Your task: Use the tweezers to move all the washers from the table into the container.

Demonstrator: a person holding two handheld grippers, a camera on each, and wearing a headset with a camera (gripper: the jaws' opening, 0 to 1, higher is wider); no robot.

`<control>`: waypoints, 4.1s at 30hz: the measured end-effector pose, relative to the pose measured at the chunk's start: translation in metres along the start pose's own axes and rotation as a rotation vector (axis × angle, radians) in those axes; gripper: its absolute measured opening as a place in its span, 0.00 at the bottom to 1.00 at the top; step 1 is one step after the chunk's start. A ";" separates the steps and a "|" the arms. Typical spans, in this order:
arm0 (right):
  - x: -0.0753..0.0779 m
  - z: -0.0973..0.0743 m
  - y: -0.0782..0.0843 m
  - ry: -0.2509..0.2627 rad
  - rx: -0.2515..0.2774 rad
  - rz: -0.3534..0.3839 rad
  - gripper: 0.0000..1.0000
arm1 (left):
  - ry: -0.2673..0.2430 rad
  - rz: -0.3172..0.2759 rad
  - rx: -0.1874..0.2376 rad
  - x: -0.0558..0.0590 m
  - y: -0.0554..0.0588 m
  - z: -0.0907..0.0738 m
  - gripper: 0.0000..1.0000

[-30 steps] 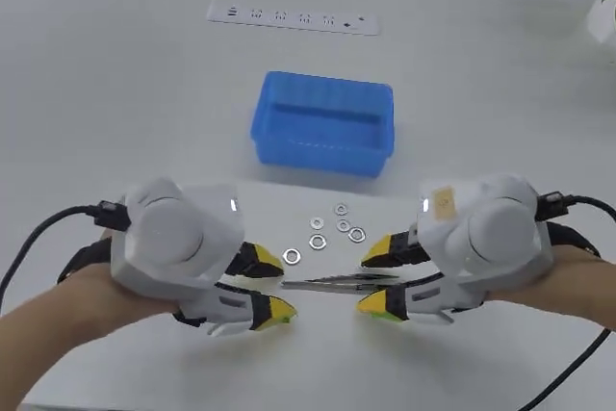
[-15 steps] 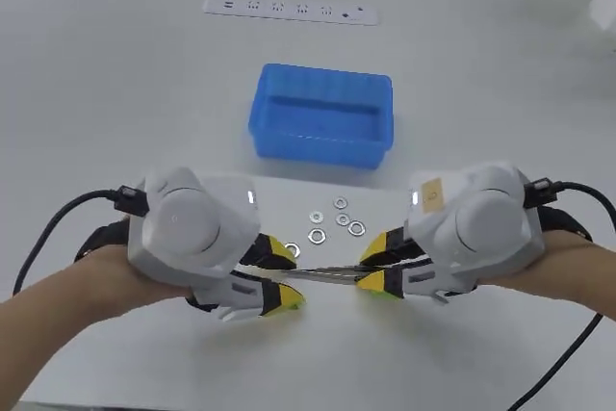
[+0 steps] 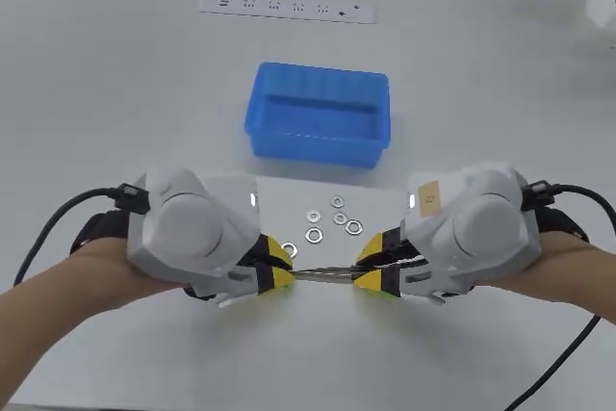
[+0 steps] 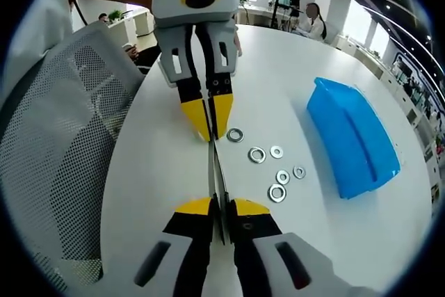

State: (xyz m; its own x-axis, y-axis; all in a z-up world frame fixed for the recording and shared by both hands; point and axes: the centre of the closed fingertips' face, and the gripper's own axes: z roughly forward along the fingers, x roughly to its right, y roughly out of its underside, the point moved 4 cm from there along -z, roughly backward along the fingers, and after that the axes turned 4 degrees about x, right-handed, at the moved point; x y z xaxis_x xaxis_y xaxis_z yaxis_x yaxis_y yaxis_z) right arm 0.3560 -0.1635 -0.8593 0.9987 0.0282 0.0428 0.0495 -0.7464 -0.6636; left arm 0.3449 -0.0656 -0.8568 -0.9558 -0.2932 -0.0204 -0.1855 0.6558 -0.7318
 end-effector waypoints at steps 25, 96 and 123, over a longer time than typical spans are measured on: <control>-0.015 0.000 -0.023 0.025 0.136 -0.082 0.07 | 0.094 0.085 0.042 0.011 -0.039 -0.050 0.05; -0.012 -0.018 -0.031 0.104 0.272 -0.060 0.07 | 0.139 0.153 0.282 0.021 -0.106 -0.047 0.05; -0.001 0.006 -0.067 0.153 0.303 -0.092 0.11 | 0.067 0.094 0.279 0.002 -0.077 -0.087 0.05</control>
State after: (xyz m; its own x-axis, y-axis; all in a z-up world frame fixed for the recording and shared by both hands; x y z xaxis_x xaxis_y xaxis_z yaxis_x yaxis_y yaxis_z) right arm 0.3516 -0.1098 -0.8197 0.9775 -0.0306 0.2089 0.1640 -0.5132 -0.8424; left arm 0.3373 -0.0563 -0.7407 -0.9805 -0.1875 -0.0585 -0.0347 0.4587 -0.8879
